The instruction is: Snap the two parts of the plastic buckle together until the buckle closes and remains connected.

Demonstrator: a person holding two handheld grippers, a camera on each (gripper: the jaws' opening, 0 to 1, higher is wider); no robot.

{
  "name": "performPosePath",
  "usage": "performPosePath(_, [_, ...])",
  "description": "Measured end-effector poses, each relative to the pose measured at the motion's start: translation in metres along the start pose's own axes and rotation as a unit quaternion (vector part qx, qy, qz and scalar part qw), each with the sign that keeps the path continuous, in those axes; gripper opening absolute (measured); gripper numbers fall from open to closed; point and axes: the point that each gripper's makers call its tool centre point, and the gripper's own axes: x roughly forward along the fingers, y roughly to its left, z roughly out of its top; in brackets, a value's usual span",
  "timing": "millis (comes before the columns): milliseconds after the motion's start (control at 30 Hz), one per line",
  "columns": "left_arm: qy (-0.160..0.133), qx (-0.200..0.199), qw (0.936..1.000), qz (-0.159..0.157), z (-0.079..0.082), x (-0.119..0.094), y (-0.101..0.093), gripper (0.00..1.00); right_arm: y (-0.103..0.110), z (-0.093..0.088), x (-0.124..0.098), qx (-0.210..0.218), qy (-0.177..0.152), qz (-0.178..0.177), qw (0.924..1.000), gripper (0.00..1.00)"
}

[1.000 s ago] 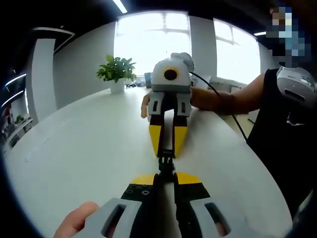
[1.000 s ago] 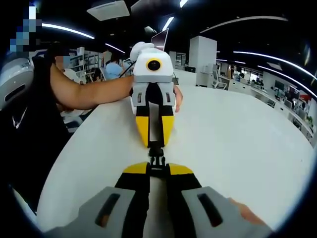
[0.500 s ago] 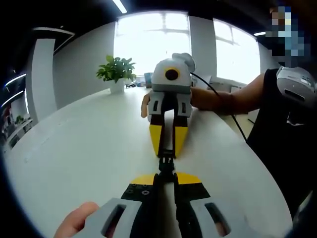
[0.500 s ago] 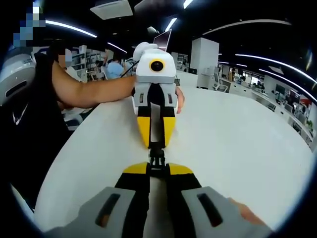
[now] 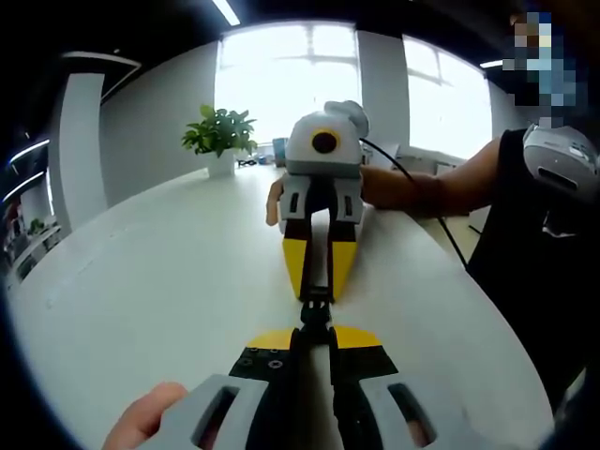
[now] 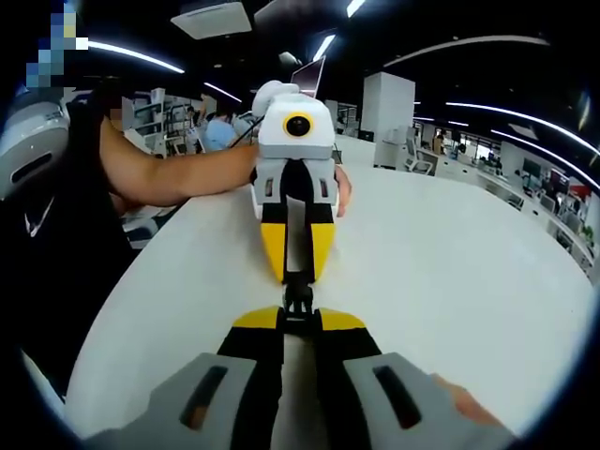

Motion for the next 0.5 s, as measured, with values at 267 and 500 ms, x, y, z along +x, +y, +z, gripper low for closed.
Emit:
performPosePath(267, [0.0,0.005,1.0,0.003,0.0,0.0013,0.0007,0.11,-0.0015,-0.0004,0.0,0.0,-0.002,-0.001,1.0,0.12])
performPosePath(500, [0.0,0.002,1.0,0.002,0.0001,0.002,0.0007,0.11,-0.0021,-0.0006,0.0002,0.007,-0.002,0.001,1.0,0.11])
